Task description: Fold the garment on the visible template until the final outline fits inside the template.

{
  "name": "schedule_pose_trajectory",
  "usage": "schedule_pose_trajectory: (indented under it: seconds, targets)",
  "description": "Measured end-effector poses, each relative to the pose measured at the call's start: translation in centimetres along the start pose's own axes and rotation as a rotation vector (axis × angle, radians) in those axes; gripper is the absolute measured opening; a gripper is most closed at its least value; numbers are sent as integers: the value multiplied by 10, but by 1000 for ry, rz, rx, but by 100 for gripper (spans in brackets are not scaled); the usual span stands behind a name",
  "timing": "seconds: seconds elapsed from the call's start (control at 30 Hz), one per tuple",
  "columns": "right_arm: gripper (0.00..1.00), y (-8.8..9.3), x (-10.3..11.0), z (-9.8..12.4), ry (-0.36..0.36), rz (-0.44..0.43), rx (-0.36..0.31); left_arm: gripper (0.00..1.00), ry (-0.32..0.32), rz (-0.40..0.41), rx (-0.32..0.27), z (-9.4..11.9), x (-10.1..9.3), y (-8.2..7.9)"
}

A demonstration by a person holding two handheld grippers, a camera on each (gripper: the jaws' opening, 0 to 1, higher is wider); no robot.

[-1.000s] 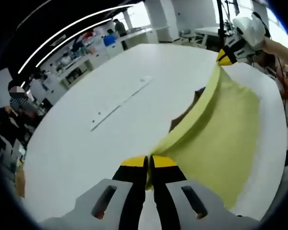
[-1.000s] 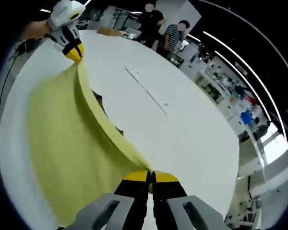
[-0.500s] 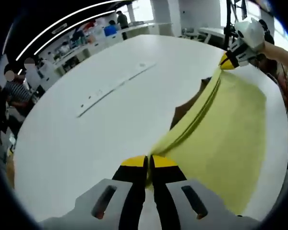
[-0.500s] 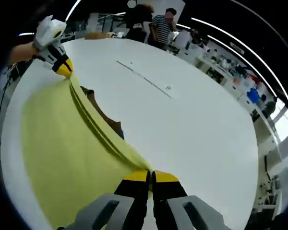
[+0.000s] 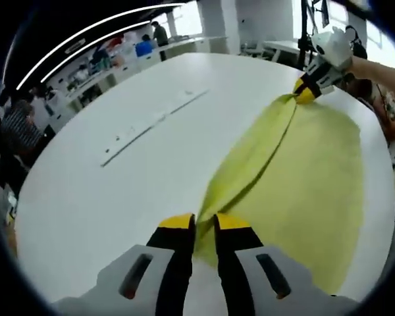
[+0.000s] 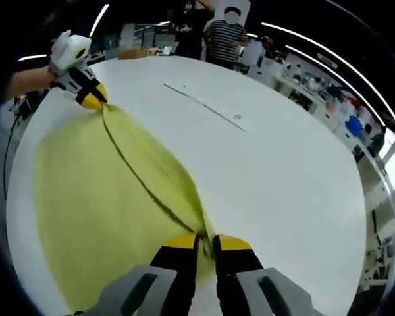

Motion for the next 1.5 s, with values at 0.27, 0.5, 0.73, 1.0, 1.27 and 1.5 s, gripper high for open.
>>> schedule_pose_trajectory:
  seconds: [0.27,0.5,0.73,1.0,1.27,1.5]
  targets:
    - [19,3,5,2,-14,101,33,19,33,-44,11,-1,-1,9]
    - [13,6,1,0,-7,122,41,12,1,-66,27,-5,4,14]
    - [0,3,-13,1,52,76,19,2,-23,30,-8,-1,7,9]
    - [1,-5,-22,4,71,-179,-69,2,-60,300,-31,-2,13,10]
    - [9,3,-38,13,143,-275,-73,7,-130,362,-32,5,28,12]
    - [30,-1,-32,20,95,-305,-105,22,-93,367,-63,18,21,9]
Point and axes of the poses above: the point that each gripper's makers call its tool centre point, and the gripper's own axes: z roughly backward along the fingers, x roughly to its left, y roughly out of its underside, the point moved 1 cm from there along z, roughly backward along the fingers, and after that the axes turned 7 degrees about -y, right-handed, at the moved point
